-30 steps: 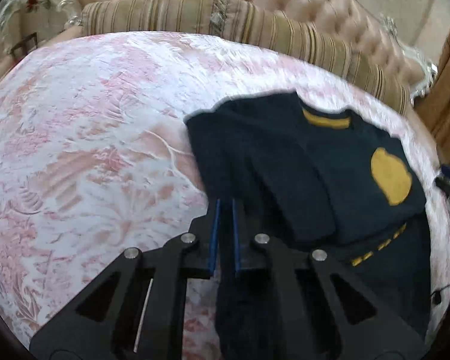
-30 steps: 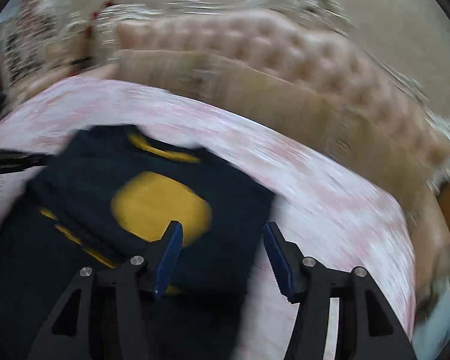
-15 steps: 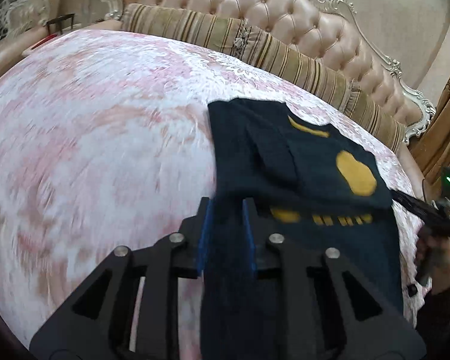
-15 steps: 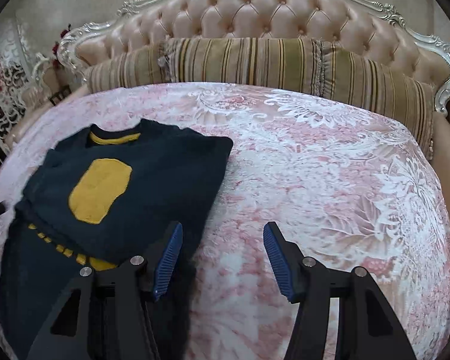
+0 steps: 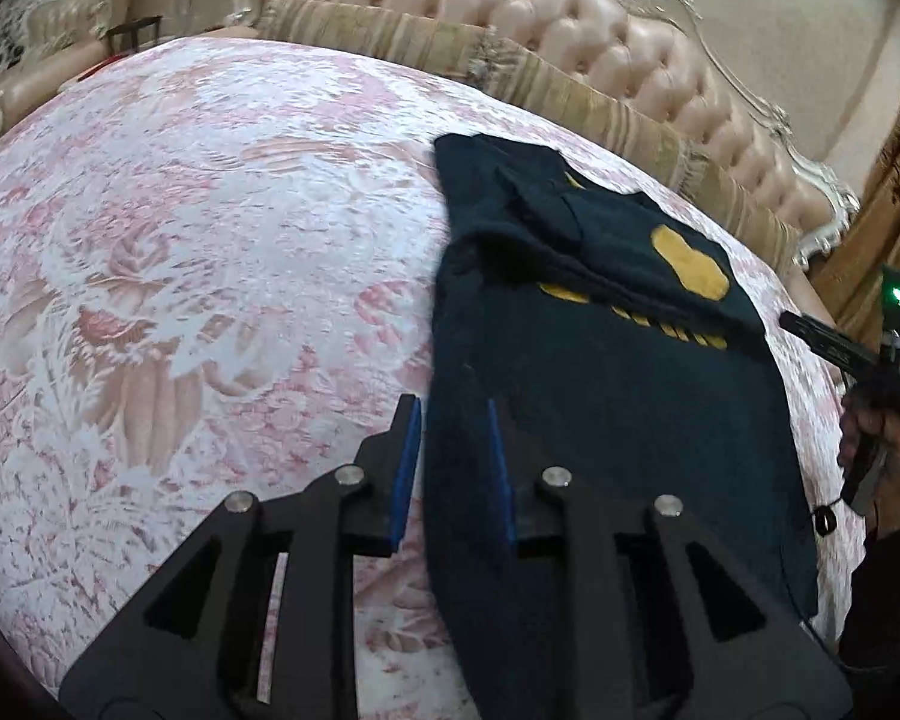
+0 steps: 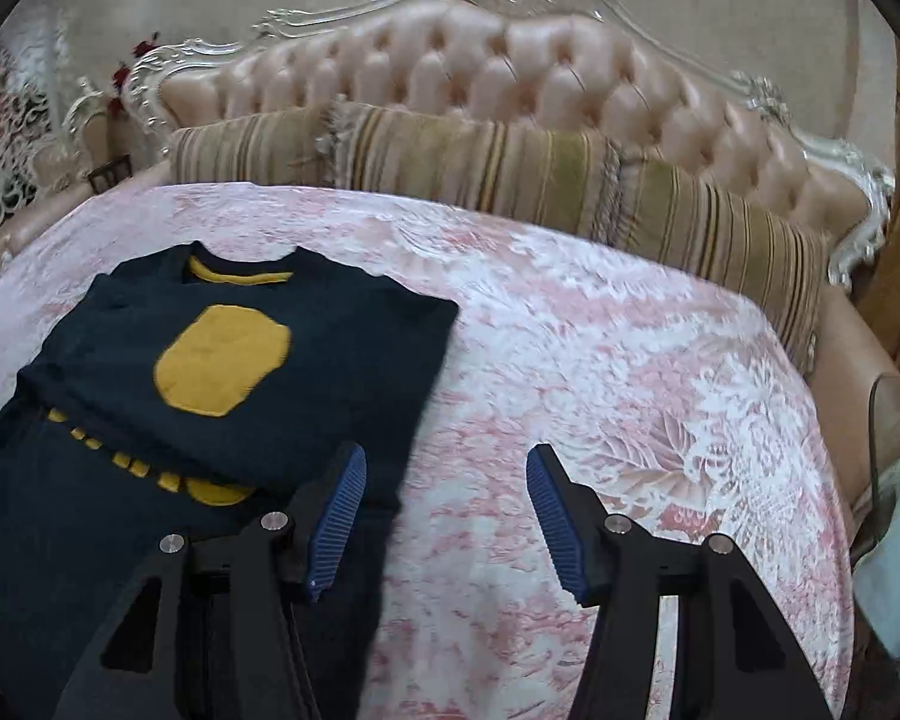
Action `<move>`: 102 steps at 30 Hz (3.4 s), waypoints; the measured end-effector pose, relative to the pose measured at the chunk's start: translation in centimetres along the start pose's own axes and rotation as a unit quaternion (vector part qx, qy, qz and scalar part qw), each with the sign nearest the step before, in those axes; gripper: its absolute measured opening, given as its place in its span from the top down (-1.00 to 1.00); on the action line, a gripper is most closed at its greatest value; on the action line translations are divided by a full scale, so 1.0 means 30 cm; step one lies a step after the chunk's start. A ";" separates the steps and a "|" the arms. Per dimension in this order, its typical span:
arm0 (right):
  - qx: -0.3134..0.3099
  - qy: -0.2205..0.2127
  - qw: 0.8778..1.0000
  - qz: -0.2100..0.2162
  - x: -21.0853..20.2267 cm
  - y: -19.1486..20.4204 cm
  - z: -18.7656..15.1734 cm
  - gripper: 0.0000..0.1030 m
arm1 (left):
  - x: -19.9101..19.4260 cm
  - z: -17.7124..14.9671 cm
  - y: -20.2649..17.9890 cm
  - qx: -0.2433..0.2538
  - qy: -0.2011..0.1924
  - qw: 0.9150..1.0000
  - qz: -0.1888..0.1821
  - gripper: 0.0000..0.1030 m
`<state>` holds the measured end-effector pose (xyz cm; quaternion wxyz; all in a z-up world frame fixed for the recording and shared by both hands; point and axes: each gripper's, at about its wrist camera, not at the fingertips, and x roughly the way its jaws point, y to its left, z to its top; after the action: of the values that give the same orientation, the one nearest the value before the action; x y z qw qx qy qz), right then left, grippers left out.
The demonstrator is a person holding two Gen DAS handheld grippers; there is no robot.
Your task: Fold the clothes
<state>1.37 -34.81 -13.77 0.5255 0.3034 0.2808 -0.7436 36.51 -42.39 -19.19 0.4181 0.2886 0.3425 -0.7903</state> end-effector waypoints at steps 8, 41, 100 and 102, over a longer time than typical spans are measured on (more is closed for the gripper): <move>-0.034 0.014 0.999 0.040 -0.220 0.145 -0.208 -0.13 | 0.048 -0.055 -0.151 0.107 0.043 0.993 0.026 0.50; -0.015 0.000 1.000 0.018 -0.467 0.243 -0.508 -0.52 | -0.224 -0.301 -0.038 0.098 -0.034 0.994 0.018 0.16; -0.022 0.010 0.997 -0.070 0.019 0.039 -0.107 -0.49 | 0.224 0.214 -0.050 0.175 0.006 0.981 0.083 -0.06; -0.022 0.011 0.997 -0.069 0.012 0.036 -0.116 -0.49 | 0.252 0.205 -0.039 0.180 0.022 0.978 0.105 -0.06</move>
<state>2.85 -32.78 -16.43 0.4762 0.2799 0.3228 -0.7685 30.81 -50.22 -20.77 0.4321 0.4106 0.1722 -0.7842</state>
